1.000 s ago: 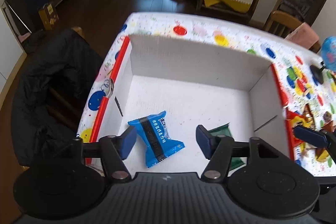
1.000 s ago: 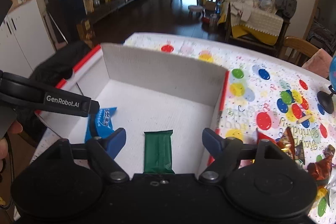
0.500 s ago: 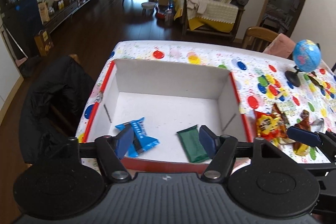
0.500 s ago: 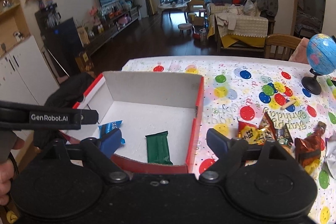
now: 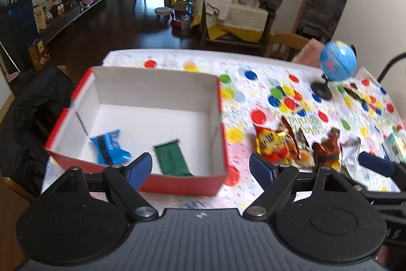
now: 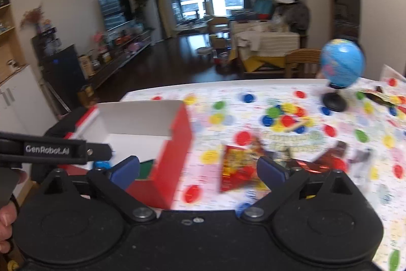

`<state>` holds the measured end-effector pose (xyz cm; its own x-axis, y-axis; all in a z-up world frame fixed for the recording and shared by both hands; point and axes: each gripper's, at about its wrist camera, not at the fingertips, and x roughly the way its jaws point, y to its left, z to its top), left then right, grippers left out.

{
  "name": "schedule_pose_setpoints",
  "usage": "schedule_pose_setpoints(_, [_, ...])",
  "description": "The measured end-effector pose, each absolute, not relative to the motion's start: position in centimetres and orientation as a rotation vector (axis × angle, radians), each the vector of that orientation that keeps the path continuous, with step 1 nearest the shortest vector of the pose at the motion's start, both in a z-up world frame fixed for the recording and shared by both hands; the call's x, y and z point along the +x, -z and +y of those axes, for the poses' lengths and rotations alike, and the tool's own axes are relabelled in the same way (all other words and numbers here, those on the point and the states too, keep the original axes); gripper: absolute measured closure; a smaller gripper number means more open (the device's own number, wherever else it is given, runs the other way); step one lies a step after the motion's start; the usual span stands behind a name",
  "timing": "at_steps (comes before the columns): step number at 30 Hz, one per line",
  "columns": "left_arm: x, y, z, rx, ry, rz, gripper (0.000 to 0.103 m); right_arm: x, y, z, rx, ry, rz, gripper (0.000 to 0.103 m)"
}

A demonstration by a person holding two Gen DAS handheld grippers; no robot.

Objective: Organize snacks
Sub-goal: 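Grasp the red chip bag with the left tool while the right tool grasps the silver packet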

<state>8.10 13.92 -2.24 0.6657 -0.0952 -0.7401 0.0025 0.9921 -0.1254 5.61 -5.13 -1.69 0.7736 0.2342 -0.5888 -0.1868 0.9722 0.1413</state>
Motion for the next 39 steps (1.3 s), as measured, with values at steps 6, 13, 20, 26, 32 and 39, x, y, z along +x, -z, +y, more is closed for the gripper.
schedule_pose_setpoints(6, [8.1,3.6,9.2,-0.137,0.106,0.860,0.019,4.9,3.2,-10.8,0.110,-0.163,0.670,0.004])
schedule_pose_setpoints(13, [9.3,4.9,4.3,-0.156,0.135,0.901,0.019,4.5,4.7,-16.8,0.163,-0.084,0.671,0.004])
schedule_pose_setpoints(20, [10.7,5.8,-0.2,-0.110,0.126,0.922,0.019,5.2,5.6,-21.0,0.187,-0.033,0.675,0.004])
schedule_pose_setpoints(26, [13.3,6.9,-2.0,-0.108,0.071,0.936,0.019,6.6,6.6,-23.5,0.197,0.015,0.694,0.004])
schedule_pose_setpoints(32, [16.9,8.6,-2.8,-0.115,-0.007,0.969,0.019,9.2,8.8,-26.1,0.189,0.119,0.730,0.005])
schedule_pose_setpoints(39, [21.0,11.0,-3.6,-0.117,-0.057,1.047,0.019,12.9,11.2,-28.3,0.192,0.216,0.785,0.010])
